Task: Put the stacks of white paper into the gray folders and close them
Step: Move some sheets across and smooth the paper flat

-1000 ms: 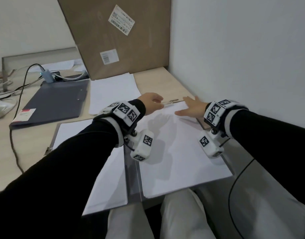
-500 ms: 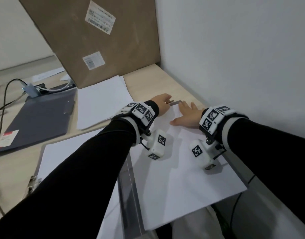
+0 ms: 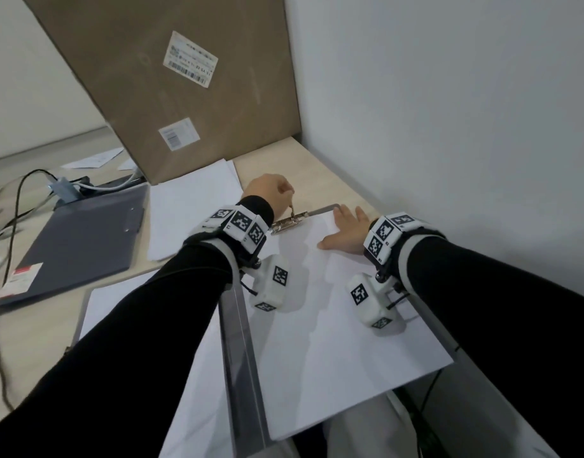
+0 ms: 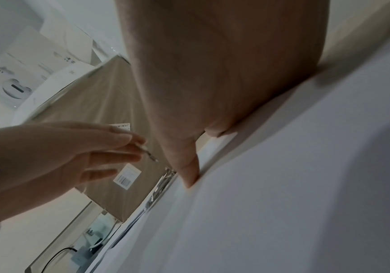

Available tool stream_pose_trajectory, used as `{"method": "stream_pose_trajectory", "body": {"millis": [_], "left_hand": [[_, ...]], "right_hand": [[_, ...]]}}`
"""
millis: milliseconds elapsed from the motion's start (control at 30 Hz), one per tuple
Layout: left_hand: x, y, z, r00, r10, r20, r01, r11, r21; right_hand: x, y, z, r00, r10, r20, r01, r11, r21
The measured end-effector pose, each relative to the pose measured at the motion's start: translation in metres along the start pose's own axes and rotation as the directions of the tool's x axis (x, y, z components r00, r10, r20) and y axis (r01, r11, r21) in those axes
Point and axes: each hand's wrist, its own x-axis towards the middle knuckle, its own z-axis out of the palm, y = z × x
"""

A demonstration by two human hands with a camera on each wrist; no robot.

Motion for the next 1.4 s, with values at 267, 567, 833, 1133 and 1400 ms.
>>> {"method": "stream_pose_trajectory", "body": {"millis": [267, 567, 833, 1133, 1400], "left_hand": [[-0.021, -0.036, -0.012, 0.978, -0.143, 0.151, 0.109, 0.970, 0.216], [-0.021, -0.044, 0.004, 0.915, -0.216, 0.341, 0.078, 0.924, 0.375], [-0.018, -0.063, 0.007, 0.894, -0.297, 0.336, 0.280, 0.955, 0.098], [-0.035, -0.056, 0.001, 0.905, -0.293, 0.309, 0.291, 0.955, 0.052], [-0.075, -0.053, -0.012, 0.962, -0.117, 0.247, 0.117, 0.993, 0.012]], "right_hand": [[-0.008, -0.003, -0.004, 1.000, 0.007, 0.001, -0.007, 1.000, -0.005], [-0.003, -0.001, -0.005, 1.000, 0.012, 0.027, -0.011, 0.999, -0.038], [0.000, 0.001, -0.005, 0.999, 0.016, 0.051, -0.013, 0.998, -0.066], [0.000, 0.001, -0.008, 0.998, 0.029, 0.049, -0.027, 0.998, -0.050], [-0.035, 0.013, -0.030, 0.956, 0.078, -0.283, 0.078, 0.862, 0.501]]}}
